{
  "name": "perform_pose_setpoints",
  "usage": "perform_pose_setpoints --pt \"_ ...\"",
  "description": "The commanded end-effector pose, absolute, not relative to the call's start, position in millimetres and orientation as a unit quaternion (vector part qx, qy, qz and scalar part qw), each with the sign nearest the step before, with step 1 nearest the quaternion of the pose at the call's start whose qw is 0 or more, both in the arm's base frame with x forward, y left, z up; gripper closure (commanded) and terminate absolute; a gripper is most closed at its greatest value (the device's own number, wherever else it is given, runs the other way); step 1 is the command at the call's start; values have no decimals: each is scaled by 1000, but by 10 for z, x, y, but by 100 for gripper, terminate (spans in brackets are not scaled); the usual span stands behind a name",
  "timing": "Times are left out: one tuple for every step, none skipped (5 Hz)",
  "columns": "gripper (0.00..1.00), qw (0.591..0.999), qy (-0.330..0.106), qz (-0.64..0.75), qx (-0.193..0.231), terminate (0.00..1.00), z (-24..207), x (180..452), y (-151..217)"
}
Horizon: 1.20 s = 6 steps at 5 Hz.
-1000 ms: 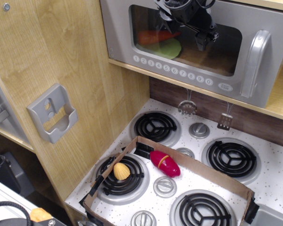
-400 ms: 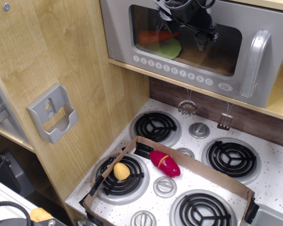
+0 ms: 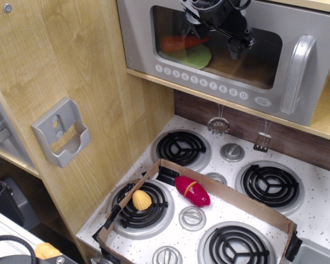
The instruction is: Close microwave
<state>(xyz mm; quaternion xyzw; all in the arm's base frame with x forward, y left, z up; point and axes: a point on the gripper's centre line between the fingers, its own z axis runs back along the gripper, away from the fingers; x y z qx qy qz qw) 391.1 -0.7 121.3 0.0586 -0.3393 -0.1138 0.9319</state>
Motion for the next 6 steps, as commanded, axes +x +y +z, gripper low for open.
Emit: perform_pose_setpoints --pt "0 922 -365 -116 62 0 1553 3880 -86" --pt "0 922 -365 -116 62 0 1553 3880 -86" --pt "0 922 -365 -116 62 0 1553 3880 -86" --pt "0 922 -365 -116 62 0 1553 3880 -86" --pt "0 922 -365 -116 62 0 1553 3880 -86" --pt "0 922 -365 -116 62 100 1553 3880 -86"
